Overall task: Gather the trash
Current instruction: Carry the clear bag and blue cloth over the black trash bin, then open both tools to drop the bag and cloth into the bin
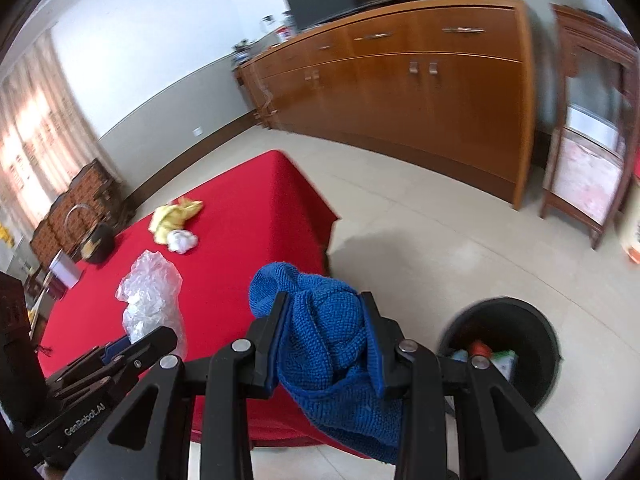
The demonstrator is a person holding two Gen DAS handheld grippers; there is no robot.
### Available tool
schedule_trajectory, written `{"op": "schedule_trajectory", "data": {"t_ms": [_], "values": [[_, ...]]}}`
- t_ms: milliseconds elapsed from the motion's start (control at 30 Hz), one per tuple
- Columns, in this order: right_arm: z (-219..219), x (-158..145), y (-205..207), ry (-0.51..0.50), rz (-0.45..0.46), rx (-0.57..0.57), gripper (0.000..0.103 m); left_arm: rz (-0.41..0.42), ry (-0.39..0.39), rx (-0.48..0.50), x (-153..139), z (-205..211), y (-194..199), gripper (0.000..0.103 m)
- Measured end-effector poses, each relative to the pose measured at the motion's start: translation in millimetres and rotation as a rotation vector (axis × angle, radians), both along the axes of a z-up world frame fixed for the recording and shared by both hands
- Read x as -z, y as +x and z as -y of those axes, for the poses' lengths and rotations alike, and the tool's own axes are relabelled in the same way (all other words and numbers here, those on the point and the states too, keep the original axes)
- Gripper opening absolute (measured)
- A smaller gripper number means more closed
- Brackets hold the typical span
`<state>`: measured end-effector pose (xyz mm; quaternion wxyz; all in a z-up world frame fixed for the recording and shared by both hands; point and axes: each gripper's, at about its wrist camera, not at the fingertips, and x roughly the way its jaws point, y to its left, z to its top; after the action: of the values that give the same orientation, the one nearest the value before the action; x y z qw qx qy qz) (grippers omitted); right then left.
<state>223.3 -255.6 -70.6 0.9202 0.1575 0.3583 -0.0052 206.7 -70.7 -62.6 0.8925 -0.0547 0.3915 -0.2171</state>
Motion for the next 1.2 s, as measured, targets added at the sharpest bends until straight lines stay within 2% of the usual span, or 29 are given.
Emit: {"op": "schedule_trajectory", "data": {"t_ms": [300, 567, 767, 933, 1200], "values": [[87, 21, -52, 0.009, -0.047, 0.174, 0.036, -0.051, 0.002, 0.174, 20, 86, -11, 0.039], [166, 72, -71, 0.063, -0.157, 0.298, 0.036, -0.137, 0.043, 0.274, 59, 156, -9, 0.039], [205, 104, -57, 0.107, -0.236, 0.346, 0.036, -0.198, 0.076, 0.3, 91, 189, -5, 0.039], [223, 123, -36, 0.103, -0.285, 0.355, 0.036, -0.257, 0.098, 0.313, 117, 210, 2, 0.04], [237, 148, -8, 0.143, -0.348, 0.368, 0.039, -0.359, 0.089, 0.312, 147, 225, 7, 0.041]]}}
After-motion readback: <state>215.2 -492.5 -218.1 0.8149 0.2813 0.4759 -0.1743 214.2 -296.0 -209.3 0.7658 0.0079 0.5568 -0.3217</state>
